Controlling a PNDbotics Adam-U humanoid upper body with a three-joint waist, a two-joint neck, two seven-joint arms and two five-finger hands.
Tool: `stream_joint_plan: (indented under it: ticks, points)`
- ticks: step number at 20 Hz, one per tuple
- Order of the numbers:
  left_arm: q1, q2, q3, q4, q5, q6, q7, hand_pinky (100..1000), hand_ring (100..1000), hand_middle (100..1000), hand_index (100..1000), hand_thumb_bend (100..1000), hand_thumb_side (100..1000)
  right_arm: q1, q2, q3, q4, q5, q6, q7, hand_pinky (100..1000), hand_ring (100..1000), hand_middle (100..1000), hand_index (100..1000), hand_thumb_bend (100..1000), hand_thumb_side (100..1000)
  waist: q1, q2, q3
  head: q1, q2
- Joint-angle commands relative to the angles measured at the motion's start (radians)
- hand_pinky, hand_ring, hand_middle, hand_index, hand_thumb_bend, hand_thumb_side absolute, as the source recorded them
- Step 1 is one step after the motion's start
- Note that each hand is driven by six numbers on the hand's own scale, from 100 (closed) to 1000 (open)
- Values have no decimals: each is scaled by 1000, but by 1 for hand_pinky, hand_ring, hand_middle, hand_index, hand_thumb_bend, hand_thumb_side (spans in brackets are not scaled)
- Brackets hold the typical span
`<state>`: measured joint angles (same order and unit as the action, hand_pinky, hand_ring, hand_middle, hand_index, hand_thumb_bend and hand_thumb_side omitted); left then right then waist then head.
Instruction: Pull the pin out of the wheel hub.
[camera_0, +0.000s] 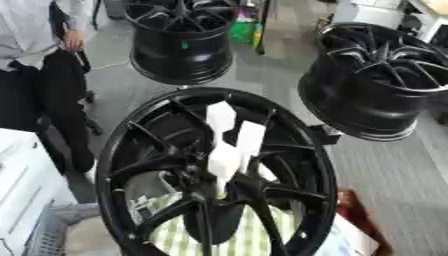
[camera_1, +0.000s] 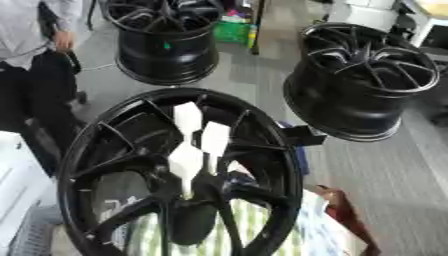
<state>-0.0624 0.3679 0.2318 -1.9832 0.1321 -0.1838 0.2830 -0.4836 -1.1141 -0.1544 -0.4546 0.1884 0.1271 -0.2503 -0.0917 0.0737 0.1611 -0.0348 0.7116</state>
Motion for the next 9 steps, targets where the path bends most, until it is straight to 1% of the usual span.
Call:
stream_joint_plan:
  ticks: [1,2,3,4,5,6,9]
  points:
    - [-6,14,2,-17,-2,0,-3,852,858,640,846,299,519,-9,-65,-12,-17,-23,3,-9,814,859,818,841,232,100,2,-10,-3,1,-2]
    - [-6,14,2,-17,-2,0,-4,852,858,640,846,298,519,-9,-64,-13,-23,-34,1,-15,806,851,802,832,100,100,2,-11,-4,2,-2]
    - [-6,14,1,-17,-2,0,-5,852,858,640,846,298,519,-8,-63,-15,-30,-47,-4,-24,803,848,795,826,100,133,2,-11,-4,2,-3]
    - [-6,14,1,-17,-2,0,-5,852,858,640,845,297,519,-7,-61,-16,-36,-62,-9,-32,798,844,788,818,100,196,2,-11,-4,3,-3]
    - [-6,14,2,-17,-2,-1,-5,852,858,640,845,297,519,-6,-60,-17,-42,-77,-16,-39,797,843,786,817,100,216,3,-11,-4,4,-3]
    - [-6,14,2,-17,-2,-1,-5,852,858,640,845,295,519,-6,-60,-18,-49,-93,-26,-43,787,830,776,810,100,333,3,-12,-4,3,-3]
    - [-5,13,2,-17,-1,0,-5,852,858,640,845,293,521,-2,-60,-17,-67,-135,-56,-56,774,815,766,802,100,399,3,-12,-5,4,-4]
